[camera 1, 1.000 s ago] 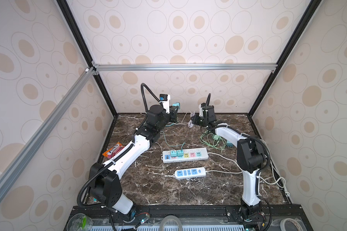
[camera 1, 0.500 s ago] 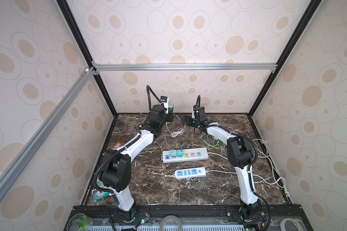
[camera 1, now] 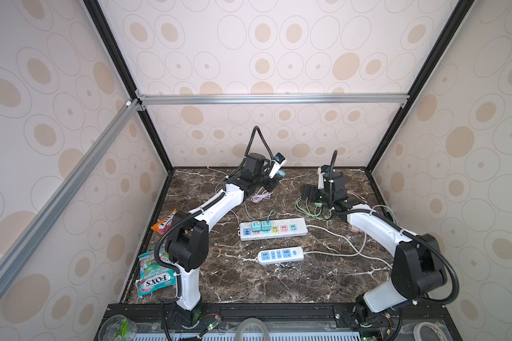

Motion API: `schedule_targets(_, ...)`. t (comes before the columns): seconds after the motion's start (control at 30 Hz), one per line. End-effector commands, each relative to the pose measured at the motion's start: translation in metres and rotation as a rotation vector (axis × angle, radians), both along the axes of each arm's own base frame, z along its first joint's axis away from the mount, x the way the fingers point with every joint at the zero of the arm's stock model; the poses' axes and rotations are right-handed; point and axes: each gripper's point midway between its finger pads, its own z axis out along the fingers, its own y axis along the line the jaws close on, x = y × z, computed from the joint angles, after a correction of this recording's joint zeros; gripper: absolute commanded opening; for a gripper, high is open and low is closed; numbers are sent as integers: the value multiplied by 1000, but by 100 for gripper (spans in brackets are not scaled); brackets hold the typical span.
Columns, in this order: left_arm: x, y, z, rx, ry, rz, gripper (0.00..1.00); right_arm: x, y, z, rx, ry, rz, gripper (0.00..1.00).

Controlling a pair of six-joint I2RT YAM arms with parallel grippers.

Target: Insert the plug

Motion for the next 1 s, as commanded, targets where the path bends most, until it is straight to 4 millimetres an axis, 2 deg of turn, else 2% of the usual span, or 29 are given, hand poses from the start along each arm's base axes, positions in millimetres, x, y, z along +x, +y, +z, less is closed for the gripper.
schedule_targets(0.0,-36,-17,-27,217,22,-232,0,-12,-23,-3,-84,-26,-55,98)
schedule_targets(0.27,-79,-47,-70,454,130,-406,0,-28,-44,-15,-159,25,-98,98)
schedule_targets(0.43,-96,-42,-101,614,193,-444,0,-29,-48,-17,-167,34,-125,98)
schedule_targets(0.67,-107,-29,-105,657,246,-444,0,-30,-56,-20,-193,47,-158,98)
schedule_targets(0.77,-110,-19,-110,689,253,-435,0,-32,-66,-20,-206,52,-215,98)
schedule_targets(0.97,-121,-7,-112,709,240,-454,0,-36,-74,-17,-156,46,-238,98)
